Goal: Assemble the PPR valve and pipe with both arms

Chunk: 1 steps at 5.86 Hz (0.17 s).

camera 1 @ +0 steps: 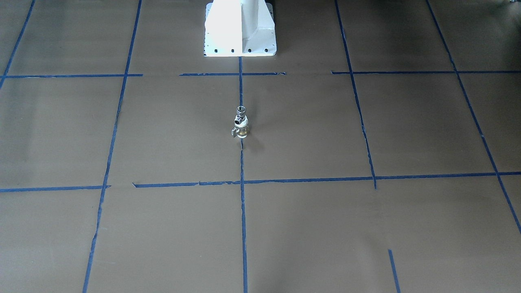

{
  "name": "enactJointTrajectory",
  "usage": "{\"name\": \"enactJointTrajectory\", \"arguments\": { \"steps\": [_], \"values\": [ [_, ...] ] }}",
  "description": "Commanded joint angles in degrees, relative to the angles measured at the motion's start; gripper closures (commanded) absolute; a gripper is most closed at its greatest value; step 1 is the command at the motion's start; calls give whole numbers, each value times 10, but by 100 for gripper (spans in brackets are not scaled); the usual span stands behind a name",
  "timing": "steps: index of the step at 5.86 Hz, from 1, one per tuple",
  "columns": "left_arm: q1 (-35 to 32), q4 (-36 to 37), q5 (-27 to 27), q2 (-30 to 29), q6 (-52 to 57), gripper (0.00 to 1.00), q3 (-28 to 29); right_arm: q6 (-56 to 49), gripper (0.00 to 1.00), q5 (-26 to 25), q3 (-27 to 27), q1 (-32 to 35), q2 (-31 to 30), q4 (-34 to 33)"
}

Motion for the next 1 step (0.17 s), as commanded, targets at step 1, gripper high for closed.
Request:
{"name": "enactJointTrajectory", "arguments": {
  "steps": [1],
  "values": [
    [2,0,3,-5,3,0,-5,-1,0,12,1,0,3,1]
  ]
}}
